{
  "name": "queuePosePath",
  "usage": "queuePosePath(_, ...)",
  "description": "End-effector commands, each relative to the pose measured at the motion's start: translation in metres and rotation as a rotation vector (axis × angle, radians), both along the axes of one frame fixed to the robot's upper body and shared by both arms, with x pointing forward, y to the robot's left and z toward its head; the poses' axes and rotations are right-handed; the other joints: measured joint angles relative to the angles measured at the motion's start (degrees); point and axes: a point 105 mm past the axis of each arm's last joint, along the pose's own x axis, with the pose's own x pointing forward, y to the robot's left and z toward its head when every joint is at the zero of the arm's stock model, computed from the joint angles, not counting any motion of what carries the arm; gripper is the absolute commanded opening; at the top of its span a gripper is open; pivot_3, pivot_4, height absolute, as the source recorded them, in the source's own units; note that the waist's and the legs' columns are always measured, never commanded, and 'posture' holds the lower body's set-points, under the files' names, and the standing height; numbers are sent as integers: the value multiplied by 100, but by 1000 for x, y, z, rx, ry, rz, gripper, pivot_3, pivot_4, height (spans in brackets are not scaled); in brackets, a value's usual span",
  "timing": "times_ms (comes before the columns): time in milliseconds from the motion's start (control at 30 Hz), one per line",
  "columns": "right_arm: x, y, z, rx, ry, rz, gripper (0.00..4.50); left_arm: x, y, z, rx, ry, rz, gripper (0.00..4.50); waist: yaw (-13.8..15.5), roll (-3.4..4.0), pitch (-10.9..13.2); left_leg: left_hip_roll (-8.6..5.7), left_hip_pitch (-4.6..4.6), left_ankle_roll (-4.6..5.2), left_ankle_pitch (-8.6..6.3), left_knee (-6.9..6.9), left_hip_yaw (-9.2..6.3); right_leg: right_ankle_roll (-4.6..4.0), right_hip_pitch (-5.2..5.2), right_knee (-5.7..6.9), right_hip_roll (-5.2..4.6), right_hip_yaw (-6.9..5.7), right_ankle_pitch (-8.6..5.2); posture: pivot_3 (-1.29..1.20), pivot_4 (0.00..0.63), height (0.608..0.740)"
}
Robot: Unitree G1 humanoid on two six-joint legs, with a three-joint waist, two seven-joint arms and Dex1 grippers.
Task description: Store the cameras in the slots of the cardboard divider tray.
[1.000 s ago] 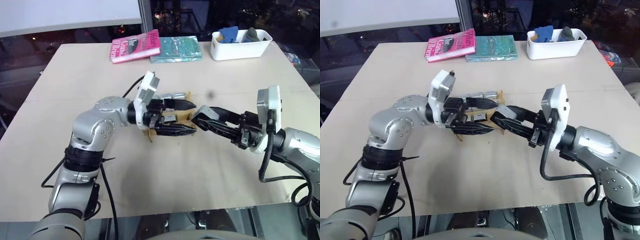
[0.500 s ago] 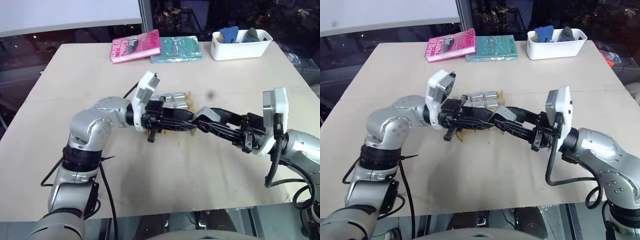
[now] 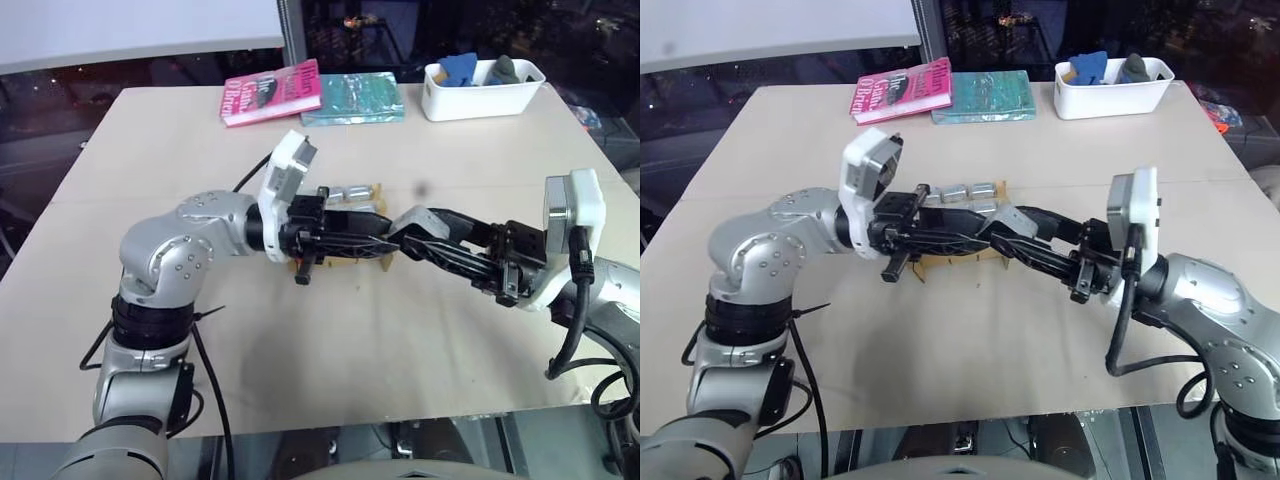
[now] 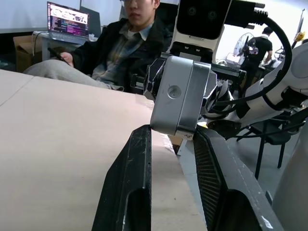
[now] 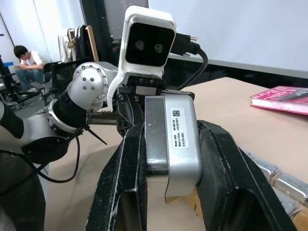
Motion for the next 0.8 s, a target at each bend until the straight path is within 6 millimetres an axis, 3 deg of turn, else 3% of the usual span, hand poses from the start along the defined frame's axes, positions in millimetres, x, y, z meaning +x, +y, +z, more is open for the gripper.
queuePosePath(33,-3,4,-5,-39,6,2,782,-13,-7,15,-49,-79,-54,695,0,0,0,0,0,0,0,0,0,0,0,0,0,0,0,0,150,740)
queuePosePath(433,-3,3,-3,-34,5,6,782,-11,-12,7,-30,-65,-58,695,0,0,0,0,0,0,0,0,0,0,0,0,1,0,0,0,150,740)
queuePosePath(533,-3,4,-3,-33,4,9,782,-3,-10,5,-47,-82,-15,2123,0,-1,-1,0,2,0,0,0,1,0,1,0,0,1,0,0,150,740)
queuePosePath(800,-3,5,-2,-29,3,13,782,2,-2,-2,-42,-91,-17,2123,0,-2,-1,-1,1,0,0,1,1,0,1,0,1,1,0,0,150,740)
